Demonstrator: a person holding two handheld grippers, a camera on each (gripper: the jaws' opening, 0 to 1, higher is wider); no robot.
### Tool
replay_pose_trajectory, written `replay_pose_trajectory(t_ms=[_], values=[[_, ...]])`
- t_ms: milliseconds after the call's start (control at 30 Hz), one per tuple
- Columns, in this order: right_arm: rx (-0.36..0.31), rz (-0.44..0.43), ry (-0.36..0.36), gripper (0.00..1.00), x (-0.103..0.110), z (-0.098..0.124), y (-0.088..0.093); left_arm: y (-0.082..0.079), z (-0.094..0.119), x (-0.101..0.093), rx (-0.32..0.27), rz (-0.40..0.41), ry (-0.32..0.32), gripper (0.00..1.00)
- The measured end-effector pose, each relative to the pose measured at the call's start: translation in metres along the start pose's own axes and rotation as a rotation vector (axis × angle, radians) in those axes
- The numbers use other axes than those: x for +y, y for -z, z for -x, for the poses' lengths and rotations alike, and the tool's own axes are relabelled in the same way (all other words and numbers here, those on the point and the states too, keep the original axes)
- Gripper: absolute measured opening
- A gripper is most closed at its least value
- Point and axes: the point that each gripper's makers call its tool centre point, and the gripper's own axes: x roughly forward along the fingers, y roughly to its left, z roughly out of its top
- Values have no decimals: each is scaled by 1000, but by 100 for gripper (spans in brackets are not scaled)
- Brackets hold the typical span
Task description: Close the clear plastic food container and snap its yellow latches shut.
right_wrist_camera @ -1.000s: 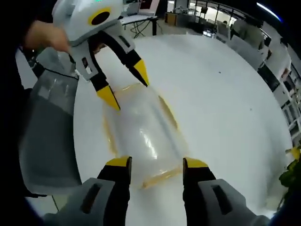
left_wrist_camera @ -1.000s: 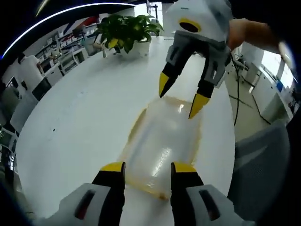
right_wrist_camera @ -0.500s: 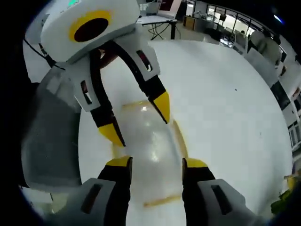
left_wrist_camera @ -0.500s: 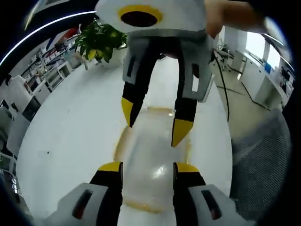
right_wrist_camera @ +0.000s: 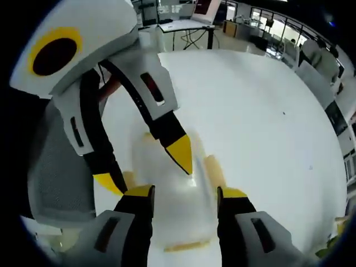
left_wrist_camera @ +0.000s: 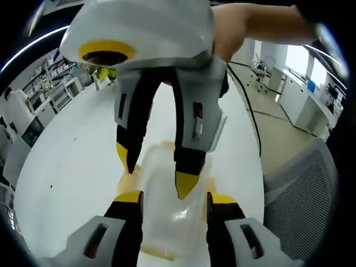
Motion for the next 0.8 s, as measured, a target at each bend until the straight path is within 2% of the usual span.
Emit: replay_pose_trajectory(t_ms=[233,433,600,767,800], values=[[39,20,-36,44,-4,-6,1,8,-5,-6,30,-28,-6,44],[80,14,-87,48,-8,-11,3,8,-10,-4,37,-26,-23,47],[119,35,-119,50,-6,-14,6,12,-17,-8,49,-16,-12,48],[174,71,-155,51,-2,-21,13,16,-19,-10,66,-56,-31,46],[160,52,-165,51,-2,-20,9,16,-19,-9,68,-59,-34,46]])
